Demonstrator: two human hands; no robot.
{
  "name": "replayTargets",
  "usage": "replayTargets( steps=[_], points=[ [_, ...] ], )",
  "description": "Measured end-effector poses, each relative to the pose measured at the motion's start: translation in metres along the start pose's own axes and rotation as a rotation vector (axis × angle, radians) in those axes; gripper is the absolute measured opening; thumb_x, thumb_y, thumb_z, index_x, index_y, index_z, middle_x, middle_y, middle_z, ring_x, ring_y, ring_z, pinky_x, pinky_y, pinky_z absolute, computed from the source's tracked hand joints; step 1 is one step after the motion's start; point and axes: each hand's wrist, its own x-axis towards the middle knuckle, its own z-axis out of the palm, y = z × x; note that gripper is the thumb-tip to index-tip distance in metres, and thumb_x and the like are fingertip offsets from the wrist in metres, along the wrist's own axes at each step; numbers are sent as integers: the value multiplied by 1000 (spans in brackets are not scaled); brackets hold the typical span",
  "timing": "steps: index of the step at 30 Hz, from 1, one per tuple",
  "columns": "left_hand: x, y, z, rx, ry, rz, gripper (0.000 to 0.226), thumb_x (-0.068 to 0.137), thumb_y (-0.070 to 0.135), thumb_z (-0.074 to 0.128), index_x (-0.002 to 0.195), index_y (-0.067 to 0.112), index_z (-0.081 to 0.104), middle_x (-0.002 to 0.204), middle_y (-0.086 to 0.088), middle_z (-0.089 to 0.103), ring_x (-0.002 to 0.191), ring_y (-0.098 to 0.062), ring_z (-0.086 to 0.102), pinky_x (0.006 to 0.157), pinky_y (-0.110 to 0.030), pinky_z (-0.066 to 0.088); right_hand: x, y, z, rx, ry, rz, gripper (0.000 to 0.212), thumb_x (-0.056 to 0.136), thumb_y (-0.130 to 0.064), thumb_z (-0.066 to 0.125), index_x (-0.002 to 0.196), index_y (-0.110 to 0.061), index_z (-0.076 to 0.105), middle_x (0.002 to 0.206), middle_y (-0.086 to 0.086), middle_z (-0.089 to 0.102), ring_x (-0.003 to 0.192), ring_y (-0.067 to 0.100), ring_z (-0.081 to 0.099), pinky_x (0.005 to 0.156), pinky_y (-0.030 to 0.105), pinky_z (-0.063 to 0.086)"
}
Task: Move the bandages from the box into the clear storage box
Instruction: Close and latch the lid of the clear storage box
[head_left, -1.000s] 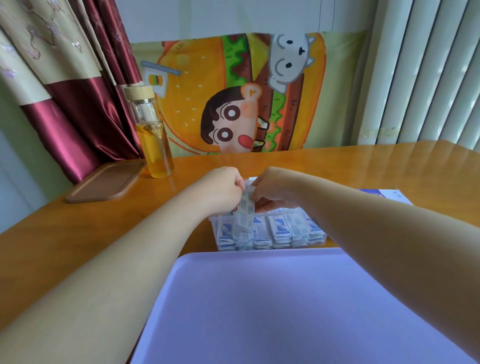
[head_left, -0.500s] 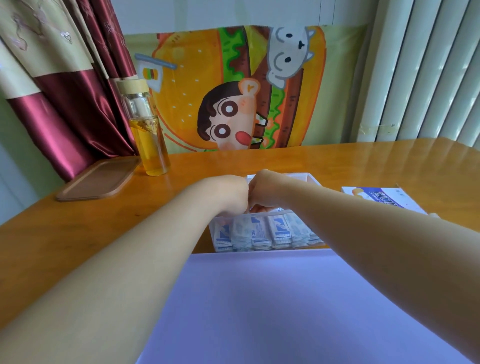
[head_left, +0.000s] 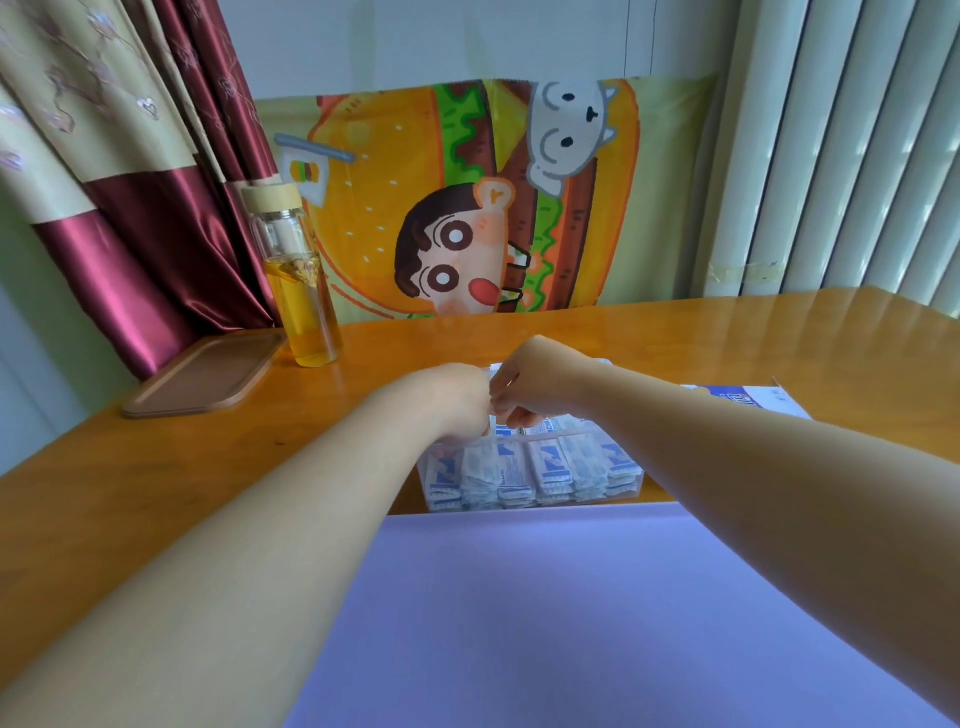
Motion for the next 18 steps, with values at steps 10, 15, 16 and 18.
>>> replayTargets(
  steps=[10, 15, 16, 18],
  points=[
    [-19, -31, 11, -435, 613, -85, 26, 96, 9, 41, 109, 22, 58, 124, -1, 55, 108, -20, 54, 88, -34, 49, -25, 39, -40, 126, 563, -106, 27, 93, -10, 47, 109, -5, 68, 111, 11, 68, 100, 27, 63, 78, 29, 50],
    [-5, -36, 32, -1005, 440, -284, 47, 100, 29, 41, 144, 17, 33, 148, -6, 37, 120, -20, 49, 96, -33, 42, -11, 57, -44, 385, 456, 176, 45, 99, -29, 42, 117, 10, 55, 108, 26, 63, 88, 32, 60, 101, 49, 39],
    [0, -35, 33, -1098, 395, -332, 49, 100, 34, 40, 145, 17, 32, 149, -7, 35, 129, -25, 42, 106, -40, 37, -8, 59, -43, 451, 411, 220, 44, 99, -32, 40, 117, 6, 54, 106, 23, 63, 89, 30, 60, 101, 47, 42],
    [8, -34, 35, -1264, 354, -425, 50, 100, 39, 39, 143, 15, 35, 148, -11, 37, 133, -30, 37, 110, -46, 31, 0, 62, -43, 523, 350, 288, 49, 100, -35, 37, 134, 1, 41, 129, 20, 51, 114, 33, 53, 104, 48, 40]
  ],
)
